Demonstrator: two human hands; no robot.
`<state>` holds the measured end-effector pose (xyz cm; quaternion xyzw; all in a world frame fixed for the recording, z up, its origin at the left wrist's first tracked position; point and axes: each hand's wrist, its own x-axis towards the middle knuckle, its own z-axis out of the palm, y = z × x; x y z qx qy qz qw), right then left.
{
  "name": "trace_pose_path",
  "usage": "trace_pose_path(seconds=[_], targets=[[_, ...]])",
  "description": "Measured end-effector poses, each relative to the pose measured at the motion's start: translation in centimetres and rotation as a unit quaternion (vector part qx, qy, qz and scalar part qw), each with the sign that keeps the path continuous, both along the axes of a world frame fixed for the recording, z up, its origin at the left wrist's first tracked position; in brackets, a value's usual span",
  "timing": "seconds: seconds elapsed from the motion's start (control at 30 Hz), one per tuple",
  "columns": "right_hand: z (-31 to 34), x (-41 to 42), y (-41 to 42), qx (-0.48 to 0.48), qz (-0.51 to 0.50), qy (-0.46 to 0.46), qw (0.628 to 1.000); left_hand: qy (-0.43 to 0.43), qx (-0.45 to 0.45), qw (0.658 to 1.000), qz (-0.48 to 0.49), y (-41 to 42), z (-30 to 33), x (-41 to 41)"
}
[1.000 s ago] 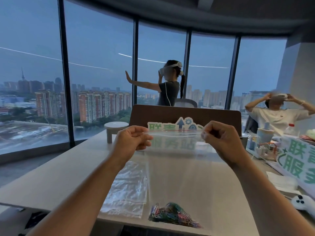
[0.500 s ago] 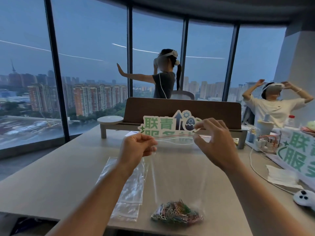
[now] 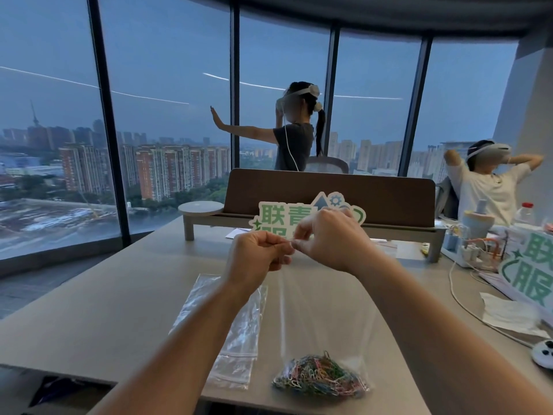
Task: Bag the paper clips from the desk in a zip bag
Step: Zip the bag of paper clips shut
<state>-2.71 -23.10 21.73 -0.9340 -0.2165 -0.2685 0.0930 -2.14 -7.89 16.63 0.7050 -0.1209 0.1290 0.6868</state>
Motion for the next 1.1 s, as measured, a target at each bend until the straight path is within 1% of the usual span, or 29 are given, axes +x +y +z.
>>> trace_pose_path(seconds=[0.33,0.77,1.1], targets=[[-0.3,-0.1,0.2,0.012,0.025,0.06,0.998,-0.007,0.009,1.0,-0.001,-0.2,-0.2,0.3],[-0.8,0.1,-0.6,0.003,0.007,0.073,0.997,-0.031,0.051,0.998,0.017,-0.6,-0.7,0.7],[-1.6,0.2,-3.5,0.021,-0.028,0.072,0.997,-0.026,0.029,0.998,0.048,-0.8,-0.9,0.9]])
